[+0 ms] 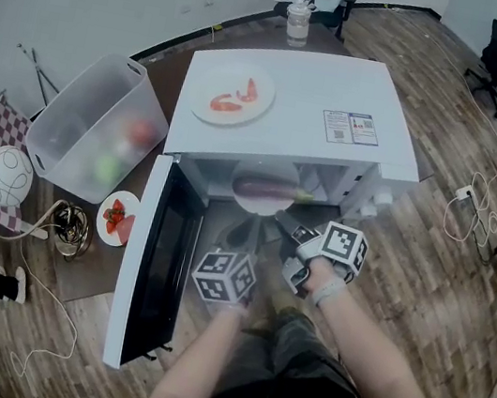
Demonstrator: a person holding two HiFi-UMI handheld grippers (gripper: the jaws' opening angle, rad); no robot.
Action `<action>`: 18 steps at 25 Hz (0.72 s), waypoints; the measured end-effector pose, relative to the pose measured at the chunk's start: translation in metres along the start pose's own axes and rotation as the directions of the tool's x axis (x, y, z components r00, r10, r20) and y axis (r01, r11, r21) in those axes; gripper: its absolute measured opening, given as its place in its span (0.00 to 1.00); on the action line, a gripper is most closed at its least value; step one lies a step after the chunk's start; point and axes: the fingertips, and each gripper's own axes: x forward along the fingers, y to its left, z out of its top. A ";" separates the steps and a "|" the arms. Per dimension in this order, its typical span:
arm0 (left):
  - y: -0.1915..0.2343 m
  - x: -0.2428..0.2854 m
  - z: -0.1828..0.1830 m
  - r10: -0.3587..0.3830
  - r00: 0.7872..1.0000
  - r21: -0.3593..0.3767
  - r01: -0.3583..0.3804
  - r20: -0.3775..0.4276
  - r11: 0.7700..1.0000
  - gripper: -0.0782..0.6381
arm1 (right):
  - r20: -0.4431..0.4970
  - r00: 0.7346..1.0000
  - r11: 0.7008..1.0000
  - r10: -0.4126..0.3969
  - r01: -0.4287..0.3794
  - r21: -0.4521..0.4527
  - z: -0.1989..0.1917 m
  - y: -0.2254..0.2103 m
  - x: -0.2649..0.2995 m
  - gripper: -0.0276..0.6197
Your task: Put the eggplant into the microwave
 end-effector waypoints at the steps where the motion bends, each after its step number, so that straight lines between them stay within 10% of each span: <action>1: 0.000 0.000 0.000 0.001 1.000 -0.001 -0.001 0.000 1.000 0.11 | -0.005 1.000 1.000 -0.004 0.004 -0.014 -0.001 0.000 -0.001 0.13; 18: 0.003 0.001 0.003 0.007 1.000 -0.006 -0.007 0.008 1.000 0.11 | -0.114 0.983 0.924 -0.143 0.092 -0.371 -0.012 0.004 0.002 0.05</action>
